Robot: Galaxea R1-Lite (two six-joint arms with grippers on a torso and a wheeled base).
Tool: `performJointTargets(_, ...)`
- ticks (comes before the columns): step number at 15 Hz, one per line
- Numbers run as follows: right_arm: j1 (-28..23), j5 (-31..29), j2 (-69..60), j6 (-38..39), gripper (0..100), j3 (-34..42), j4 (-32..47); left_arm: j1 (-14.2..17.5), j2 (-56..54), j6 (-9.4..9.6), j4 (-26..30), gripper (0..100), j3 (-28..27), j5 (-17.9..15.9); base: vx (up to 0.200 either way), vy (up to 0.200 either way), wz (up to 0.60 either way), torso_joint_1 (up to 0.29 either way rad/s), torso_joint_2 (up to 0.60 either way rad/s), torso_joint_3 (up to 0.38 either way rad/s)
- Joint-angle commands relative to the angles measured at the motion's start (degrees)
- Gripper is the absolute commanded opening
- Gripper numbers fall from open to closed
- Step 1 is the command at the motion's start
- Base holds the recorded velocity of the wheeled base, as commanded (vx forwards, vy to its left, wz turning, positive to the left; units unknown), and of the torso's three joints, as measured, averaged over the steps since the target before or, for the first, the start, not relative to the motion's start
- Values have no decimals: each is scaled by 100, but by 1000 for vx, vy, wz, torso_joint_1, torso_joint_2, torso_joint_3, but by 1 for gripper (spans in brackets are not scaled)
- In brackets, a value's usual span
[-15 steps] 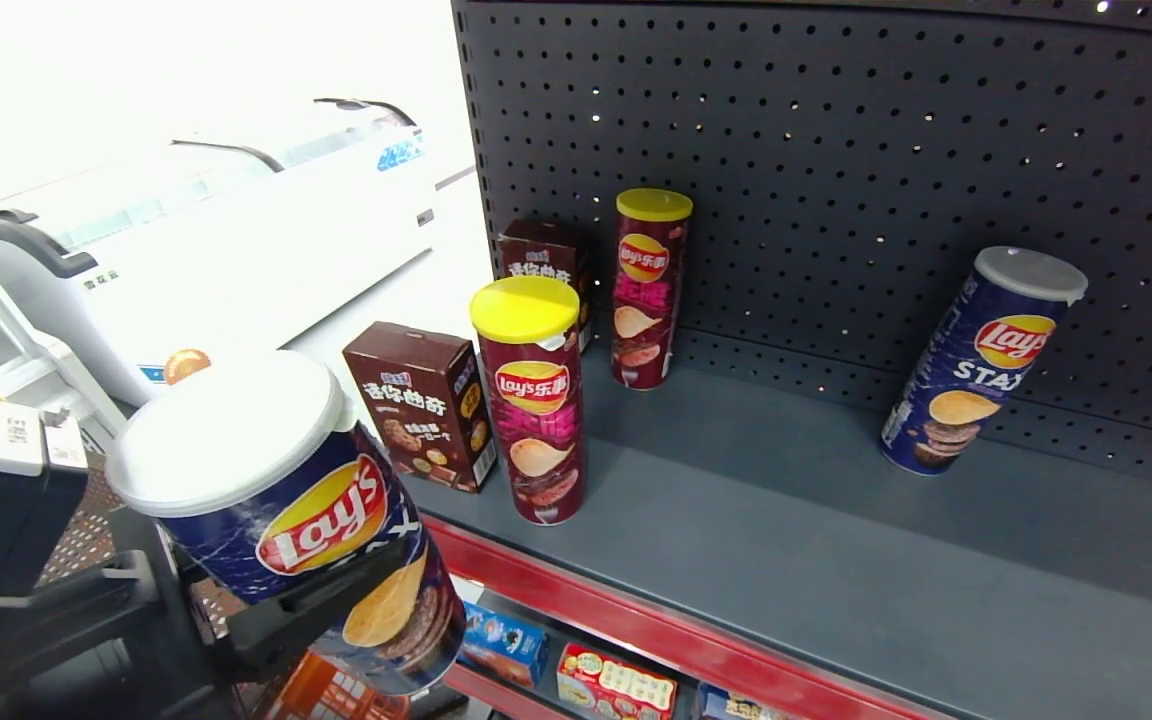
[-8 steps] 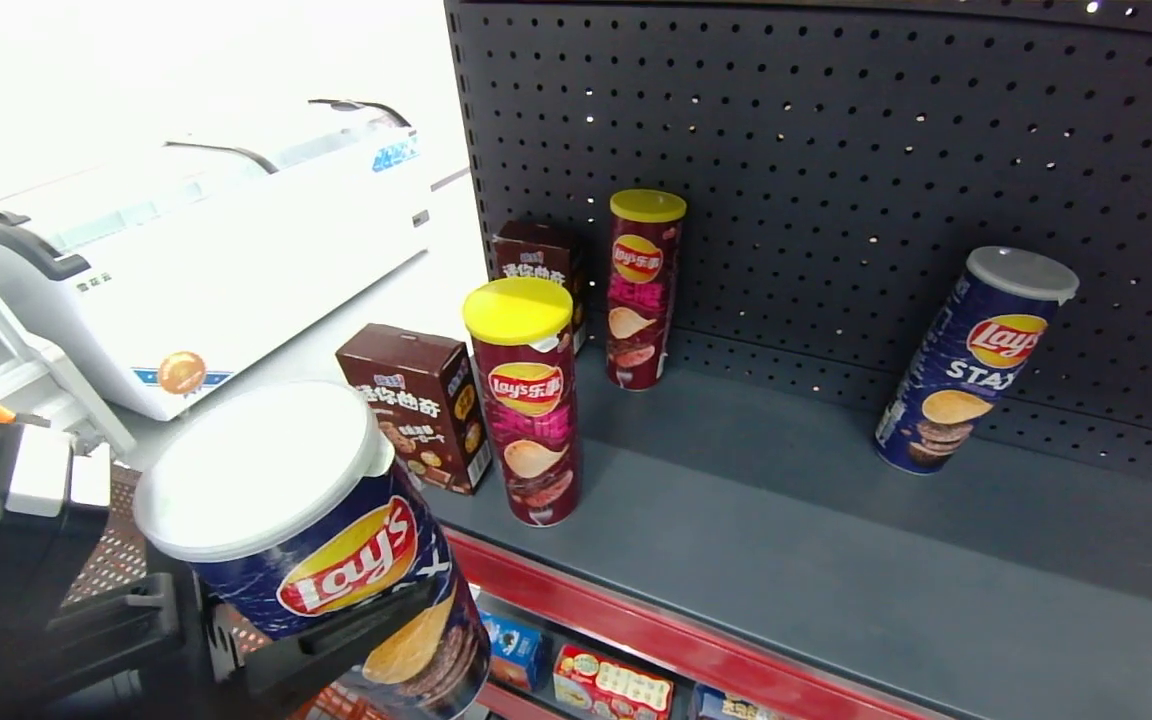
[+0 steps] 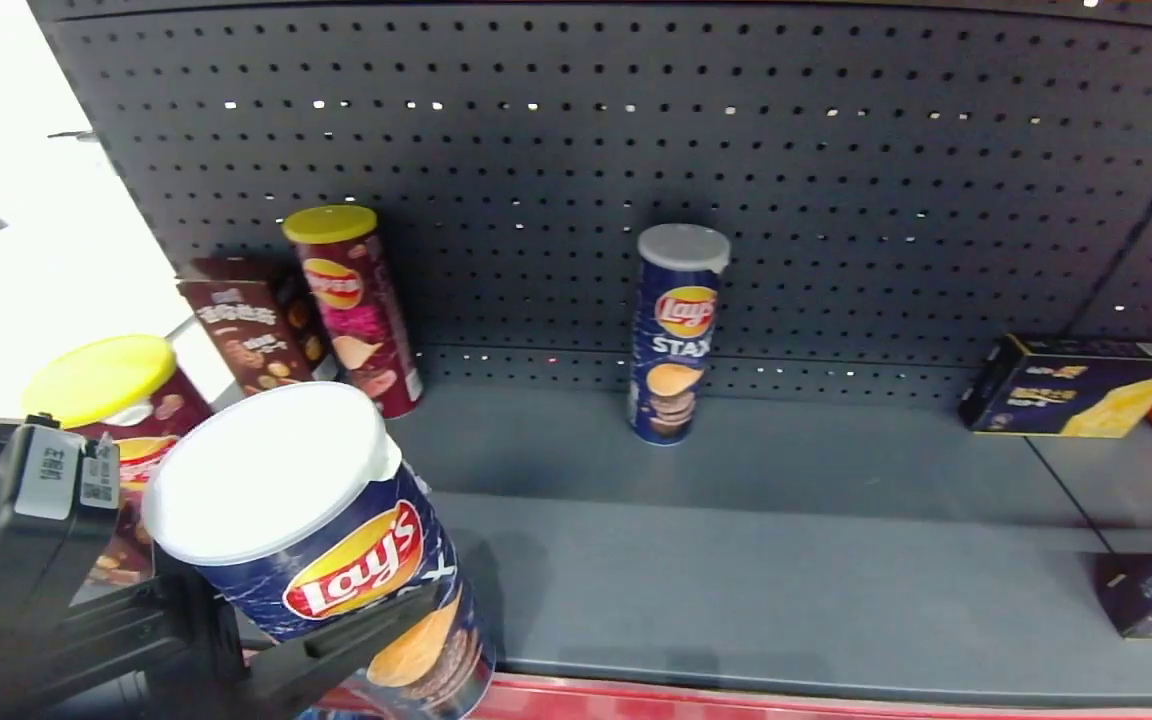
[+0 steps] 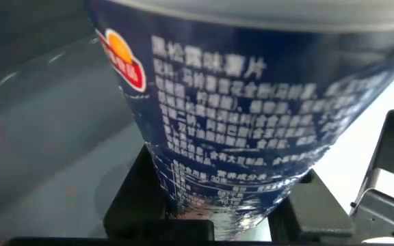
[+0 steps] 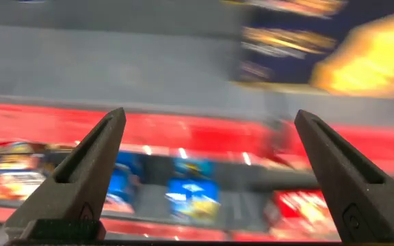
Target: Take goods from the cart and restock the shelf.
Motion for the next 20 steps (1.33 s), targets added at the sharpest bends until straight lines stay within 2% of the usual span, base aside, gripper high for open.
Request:
performJointTargets(1,2,-6,2,5,100,0,-1,20,-1,1,-1,0,13,1,0,0,0,0,0,0)
performJointTargets(5,2,3,2,5,100,0,-1,99,-36,-8,-1,0,39,18,0,0,0,0,0,0)
performJointTargets(8,2,12,2,-3,100,0,-1,310,-53,-16,-1,0,4,10,0,0,0,0,0,0)
performJointTargets(19,2,3,2,-21,100,0,-1,363,-256,-34,8,0,250,45,0,0,0,0,0,0)
performJointTargets(20,2,30,2,-21,100,-9,-1,363,-264,-34,8,0,285,45,0,0,600,2,-7,2)
